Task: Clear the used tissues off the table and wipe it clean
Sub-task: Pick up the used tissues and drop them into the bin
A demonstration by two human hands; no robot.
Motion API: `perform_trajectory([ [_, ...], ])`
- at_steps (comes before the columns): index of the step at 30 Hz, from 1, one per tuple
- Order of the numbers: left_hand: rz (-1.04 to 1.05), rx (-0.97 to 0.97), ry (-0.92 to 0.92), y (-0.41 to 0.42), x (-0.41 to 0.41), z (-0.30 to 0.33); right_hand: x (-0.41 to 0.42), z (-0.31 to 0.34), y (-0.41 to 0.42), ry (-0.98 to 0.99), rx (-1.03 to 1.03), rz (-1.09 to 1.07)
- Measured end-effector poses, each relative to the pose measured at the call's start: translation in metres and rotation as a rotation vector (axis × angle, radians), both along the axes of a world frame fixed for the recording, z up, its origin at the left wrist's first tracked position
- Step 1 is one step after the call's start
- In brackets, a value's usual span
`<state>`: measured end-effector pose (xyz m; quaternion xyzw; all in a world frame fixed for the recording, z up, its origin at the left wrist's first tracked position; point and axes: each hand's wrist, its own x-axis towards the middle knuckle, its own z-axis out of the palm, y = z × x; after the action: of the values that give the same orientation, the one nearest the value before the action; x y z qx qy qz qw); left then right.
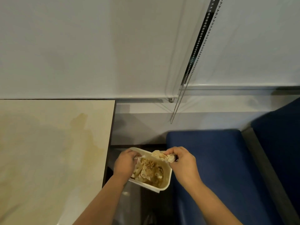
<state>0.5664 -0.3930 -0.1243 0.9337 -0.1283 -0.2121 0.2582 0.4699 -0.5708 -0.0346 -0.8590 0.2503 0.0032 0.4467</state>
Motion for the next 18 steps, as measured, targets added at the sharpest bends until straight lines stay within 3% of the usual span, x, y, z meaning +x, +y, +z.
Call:
perform_trajectory([
  [5,0.009,0.011,0.142,0.012,0.000,-0.014,0.010,-0.010,0.002,0.044,-0.007,0.026],
  [11,0.053,-0.031,0.104,0.018,0.001,-0.011,0.019,-0.021,0.011,0.072,-0.011,0.086],
  [18,0.100,-0.104,0.092,0.020,-0.002,-0.006,0.030,-0.044,0.023,0.251,-0.054,0.248],
])
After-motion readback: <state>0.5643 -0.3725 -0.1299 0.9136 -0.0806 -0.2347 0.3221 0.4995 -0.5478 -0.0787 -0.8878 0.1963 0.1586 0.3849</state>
